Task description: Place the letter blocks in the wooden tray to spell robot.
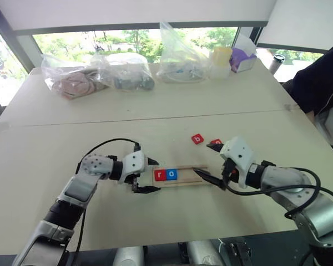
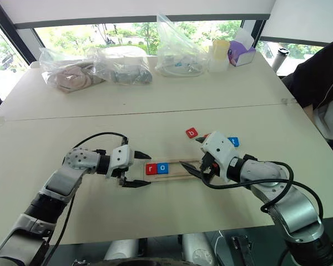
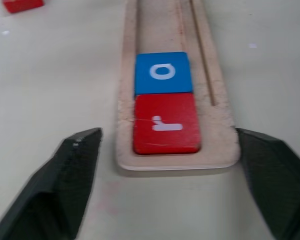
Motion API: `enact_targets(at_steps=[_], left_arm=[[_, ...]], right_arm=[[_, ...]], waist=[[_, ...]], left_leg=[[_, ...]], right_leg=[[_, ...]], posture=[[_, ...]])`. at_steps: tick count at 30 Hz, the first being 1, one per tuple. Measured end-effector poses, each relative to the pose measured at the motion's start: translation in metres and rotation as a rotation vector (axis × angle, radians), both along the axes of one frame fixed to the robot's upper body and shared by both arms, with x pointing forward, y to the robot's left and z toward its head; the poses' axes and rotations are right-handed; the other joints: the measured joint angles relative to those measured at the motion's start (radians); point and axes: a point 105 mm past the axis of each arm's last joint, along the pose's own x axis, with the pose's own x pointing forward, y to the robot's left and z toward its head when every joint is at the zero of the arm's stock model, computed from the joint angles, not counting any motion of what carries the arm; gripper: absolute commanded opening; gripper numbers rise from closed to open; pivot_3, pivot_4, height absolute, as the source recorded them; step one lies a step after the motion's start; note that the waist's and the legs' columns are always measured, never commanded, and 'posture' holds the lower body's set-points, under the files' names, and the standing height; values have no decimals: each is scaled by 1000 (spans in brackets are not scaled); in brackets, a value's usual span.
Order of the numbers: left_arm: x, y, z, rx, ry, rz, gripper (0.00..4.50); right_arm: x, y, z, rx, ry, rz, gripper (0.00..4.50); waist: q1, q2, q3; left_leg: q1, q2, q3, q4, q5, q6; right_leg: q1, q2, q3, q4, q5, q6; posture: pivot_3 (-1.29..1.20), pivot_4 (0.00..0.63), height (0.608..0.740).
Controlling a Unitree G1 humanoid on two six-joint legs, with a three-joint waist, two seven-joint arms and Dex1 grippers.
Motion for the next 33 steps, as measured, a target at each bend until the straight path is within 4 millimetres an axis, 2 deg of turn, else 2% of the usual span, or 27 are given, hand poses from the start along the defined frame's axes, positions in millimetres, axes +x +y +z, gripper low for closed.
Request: enact_targets(at_steps=[4, 8, 12, 17, 21, 27, 28, 30, 33], left_arm=[[0, 4, -1, 9, -8, -2, 4465], [-2, 16, -1, 22, -11, 9, 4465], [-7, 42, -1, 42, 12, 56, 4465], [-15, 84, 1, 72, 50, 160, 4465], [-20, 105, 2, 87, 63, 214, 4465], [-17, 110, 17, -69, 135, 314, 4465], [-16, 107, 23, -133, 149, 329, 4465], [-13, 89, 48, -302, 165, 325, 4465], [-15, 78, 71, -367, 142, 286, 4465]], right_arm=[[1, 2, 4, 0, -13, 13, 4500], [6, 3, 6, 5, -19, 15, 4500], [21, 6, 3, 23, -20, -30, 4500], [49, 4, -9, 38, 21, -174, 4500], [60, 16, -13, 68, 59, -211, 4500], [84, 31, -14, 118, 115, -280, 4500], [86, 31, -15, 119, 122, -285, 4500], [94, 34, -20, 111, 140, -308, 4500], [99, 39, -28, 95, 166, -322, 4500]], waist=[[-2, 0, 0], [-12, -2, -1], [-35, -2, -1], [-48, -2, -1], [-60, -1, -1], [-54, -2, 1], [-50, -3, 1], [-41, -5, 3], [-32, -5, 2]], left_leg=[[0, 0, 0, -1, 0, 0], [3, 1, 1, -8, 0, 0], [4, 7, 1, -13, 0, 0], [6, 12, -2, -15, 0, 0], [5, 14, -1, -16, 0, 0], [-1, 16, 0, -15, 0, 0], [-2, 16, 0, -15, 0, 0], [-8, 16, 0, -11, 0, 0], [-11, 15, 1, -10, 0, 0]], right_leg=[[0, 0, 0, 0, 0, 0], [-1, 2, 1, -1, 1, -2], [-2, 7, 1, -1, 3, -7], [-6, 13, 0, 2, 2, -14], [-10, 16, 1, 6, 1, -17], [-17, 18, 0, 9, 1, -18], [-17, 18, 0, 9, 1, -18], [-21, 17, -1, 9, 3, -15], [-23, 16, 0, 8, 4, -16]], posture=[[0, 150, 740], [0, 150, 740], [0, 150, 740], [0, 150, 740], [0, 150, 740], [0, 150, 740], [0, 150, 740], [0, 150, 740], [0, 150, 740]])
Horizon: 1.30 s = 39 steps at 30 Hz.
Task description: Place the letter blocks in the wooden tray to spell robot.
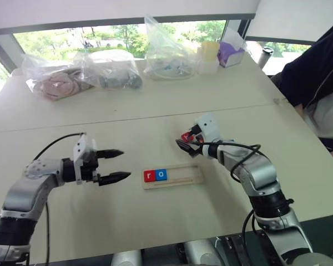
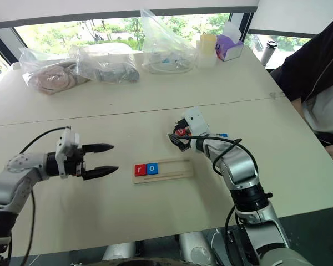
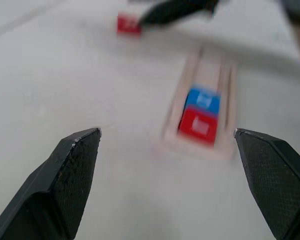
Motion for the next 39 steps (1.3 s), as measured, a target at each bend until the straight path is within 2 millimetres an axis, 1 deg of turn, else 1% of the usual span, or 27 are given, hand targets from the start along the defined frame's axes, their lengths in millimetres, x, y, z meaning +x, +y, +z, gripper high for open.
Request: enact_targets(at_steps=[4, 9, 12, 13, 17, 20, 24, 26, 29, 31, 32, 34, 36, 39], left_arm=[[-4, -8, 6, -27, 22, -7, 4465], [-6, -15, 12, -36, 12, -12, 4465], [-6, -19, 13, -39, 4, -12, 4500], [-7, -21, 13, -41, 4, -12, 4500], [-6, -22, 12, -40, 10, -13, 4500], [-7, -26, 10, -42, 16, -25, 4500], [-6, -30, 13, -42, 7, -50, 4500], [-8, -35, 11, -40, 15, -82, 4500], [-12, -40, 7, -42, 31, -125, 4500], [-16, -43, 3, -40, 46, -156, 4500], [-16, -45, 2, -38, 43, -164, 4500], [-17, -50, -1, -45, 47, -181, 4500], [-18, -57, -2, -60, 51, -200, 4500], [-19, -62, -3, -65, 52, -215, 4500]], right_arm=[[5, 0, -13, -26, 39, -30, 4500], [8, 4, -13, -38, 33, -47, 4500], [8, 4, -14, -33, 38, -62, 3625], [9, 2, -13, -31, 40, -69, 3195], [9, -2, -13, -27, 49, -86, 1183], [6, -4, -13, -22, 57, -91, 1183], [2, -10, -12, -21, 53, -111, 1183], [-2, -14, -3, -21, 36, -125, 1183], [-21, -41, 21, -31, -6, -185, 1183], [-41, -61, 28, -37, -5, -252, 1183], [-49, -68, 26, -41, 11, -277, 1183], [-70, -78, 11, -46, 87, -324, 1183], [-82, -84, -2, -45, 148, -358, 1183], [-93, -90, -15, -41, 202, -397, 1183]], waist=[[3, 0, 0], [3, 0, 0], [3, 0, 0], [3, 0, 0], [3, 0, 0], [3, 0, 0], [4, 0, 0], [4, 0, 0], [9, 1, 1], [11, 0, 0], [11, 0, 0], [9, 0, 0], [4, 1, 0], [2, 1, 0]], left_leg=[[0, 0, -1, 0, 0, 0], [0, -1, -1, 0, 0, -1], [0, -1, -1, 0, 1, -1], [0, -1, -1, 0, 1, -1], [0, -1, -1, 0, 1, -1], [0, -1, -2, 0, 1, -1], [0, -2, -2, 0, 1, -1], [0, -2, -2, 0, 1, -1], [-2, -3, -3, 0, 1, -1], [-2, -4, -4, 0, 1, -1], [-2, -4, -4, 0, 1, -1], [-1, -4, -3, 0, 1, -1], [-1, -4, -3, 0, 1, -2], [1, -5, -3, 0, 1, -2]], right_leg=[[0, 0, -1, 0, 0, 0], [0, 0, -1, 0, 0, 0], [0, 0, -1, 0, -1, 0], [0, 0, -1, 0, 0, 0], [0, 0, -1, 0, 0, 0], [0, 0, -1, 0, 0, 0], [0, 0, -1, 0, 0, 0], [0, 0, -1, 0, 0, 1], [0, -2, -2, 0, -1, 1], [0, -3, -2, 0, -2, 3], [0, -3, -2, 0, -2, 3], [0, -3, -2, 0, -3, 5], [0, -3, -1, 0, -3, 4], [1, -3, -1, 0, -4, 1]], posture=[[0, 150, 740], [0, 150, 740], [0, 150, 740], [0, 150, 740], [0, 150, 740], [0, 150, 740], [0, 150, 740], [0, 150, 740], [0, 150, 740], [0, 150, 740], [0, 150, 740], [0, 150, 740], [0, 150, 740], [0, 150, 740]])
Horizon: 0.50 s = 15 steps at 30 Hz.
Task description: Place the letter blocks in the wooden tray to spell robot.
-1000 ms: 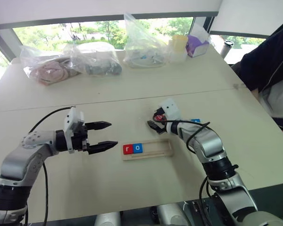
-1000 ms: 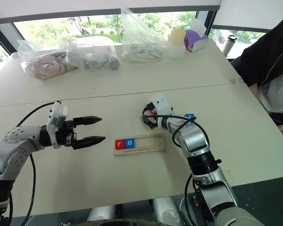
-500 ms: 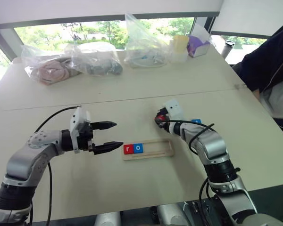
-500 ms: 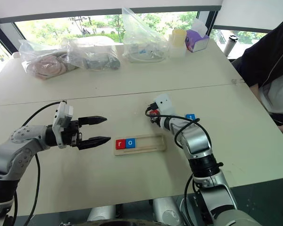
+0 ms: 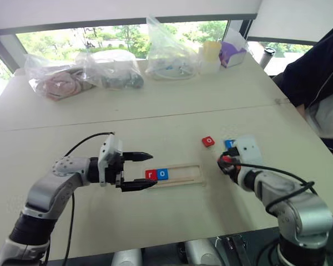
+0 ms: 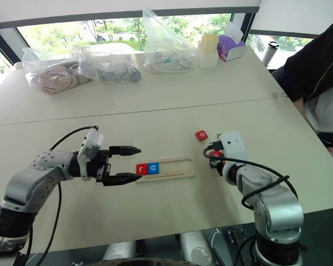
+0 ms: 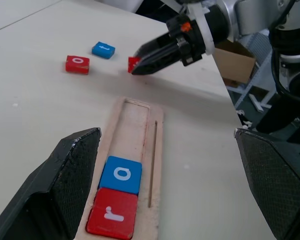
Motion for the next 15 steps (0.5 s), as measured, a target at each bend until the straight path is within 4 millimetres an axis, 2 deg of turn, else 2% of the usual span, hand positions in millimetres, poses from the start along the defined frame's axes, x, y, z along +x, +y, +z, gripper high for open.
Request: enact_targets(at_steps=[6, 8, 9, 12, 13, 15], left_arm=[[2, -3, 1, 5, -11, -5, 4500], [2, -3, 1, 6, -13, -9, 4500], [3, -3, 2, 7, -16, -10, 4500], [4, -3, 2, 11, -27, -14, 4500], [4, -2, 1, 13, -26, -14, 4500], [5, -1, -1, 17, -27, -19, 4500]], right_arm=[[-3, -11, -7, 19, 6, -54, 1183], [-2, -11, -8, 30, -3, -59, 2268], [-1, -12, -8, 33, -9, -60, 2610], [3, -16, -6, 33, -15, -41, 4222], [4, -19, -4, 28, -15, -35, 4471], [4, -27, 3, 8, -18, 6, 4471]], waist=[[2, 0, 0], [1, 0, 0], [2, 0, 0], [3, 0, 0], [3, 0, 0], [3, 0, 0]], left_leg=[[0, 0, 0, 0, 0, 0], [0, 0, 0, 0, 0, 0], [0, 0, 0, 0, 0, 0], [0, -1, 0, 1, 0, -1], [0, -2, 0, 0, 0, -1], [0, -3, 0, 0, 0, -1]], right_leg=[[1, 0, 0, 0, 0, 0], [1, 0, 0, 0, 0, 0], [1, 0, 0, 0, 0, 0], [2, -1, 0, 0, 0, 0], [2, -2, 0, 0, 0, 0], [2, -3, 0, -1, -1, 1]], posture=[[0, 150, 740], [0, 150, 740], [0, 150, 740], [0, 150, 740], [0, 150, 740], [0, 150, 740]])
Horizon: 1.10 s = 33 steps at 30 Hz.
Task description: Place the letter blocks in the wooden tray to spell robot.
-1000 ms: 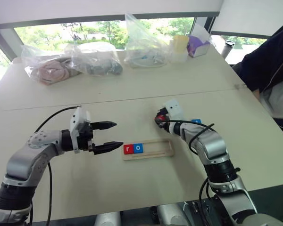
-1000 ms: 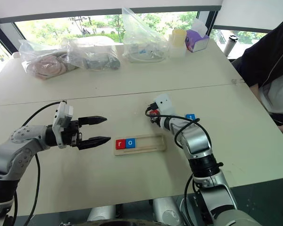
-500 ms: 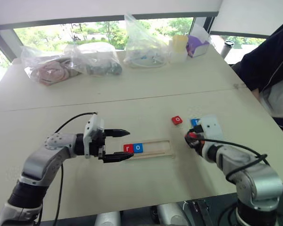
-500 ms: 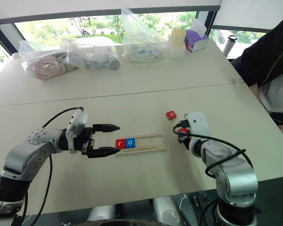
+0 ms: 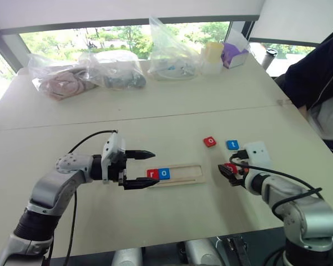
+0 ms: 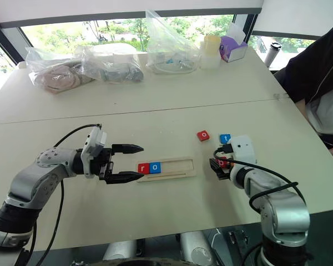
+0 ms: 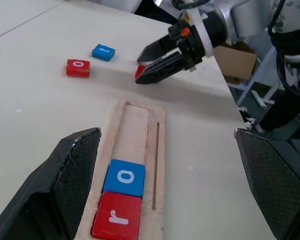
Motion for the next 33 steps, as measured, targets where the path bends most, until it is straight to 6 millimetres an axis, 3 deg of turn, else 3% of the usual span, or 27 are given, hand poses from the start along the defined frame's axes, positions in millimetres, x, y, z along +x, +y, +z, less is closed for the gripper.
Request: enact_targets(at_steps=[6, 8, 11, 14, 19, 27, 33], left_arm=[[5, 10, -11, 15, -12, -2, 4500], [8, 10, -15, 14, -18, 0, 4500], [10, 8, -16, 14, -28, -6, 4500], [8, 7, -15, 15, -35, -10, 4500], [4, 8, -14, 28, -46, 0, 4500], [0, 11, -8, 41, -58, 38, 4500], [0, 9, -4, 49, -70, 58, 4500]], right_arm=[[-7, -12, 43, -202, -83, 449, 4471], [-14, -11, 39, -198, -61, 623, 4471], [-13, -21, 26, -216, -28, 740, 4471], [-3, -34, 15, -250, -21, 801, 4471], [13, -36, 14, -299, -55, 884, 4471], [13, -31, -5, -269, -13, 968, 4471], [16, -28, -8, -278, -34, 988, 4471]], waist=[[1, -1, 1], [1, -2, 2], [-1, -4, 3], [-2, -4, 3], [0, -3, 4], [7, -2, 4], [7, -3, 4]], left_leg=[[1, -1, 0, -1, 0, 0], [1, -1, 0, -1, 0, 0], [2, -1, 1, 1, 0, 0], [3, -1, 2, 1, 0, 0], [4, -1, 2, 0, 0, 0], [5, -1, 2, 1, 0, 0], [13, -1, 2, 0, 0, 0]], right_leg=[[1, -1, -1, -1, -1, 2], [2, -1, -1, -1, 0, 4], [3, -1, 0, -1, 0, 4], [4, -2, 1, -1, 1, 5], [4, -2, 0, 0, 1, 6], [5, -2, 0, 0, 1, 5], [12, -2, 0, 0, -1, 3]], posture=[[0, 150, 740], [0, 150, 740], [0, 150, 740], [0, 150, 740], [0, 150, 740], [0, 150, 740], [0, 150, 740]])
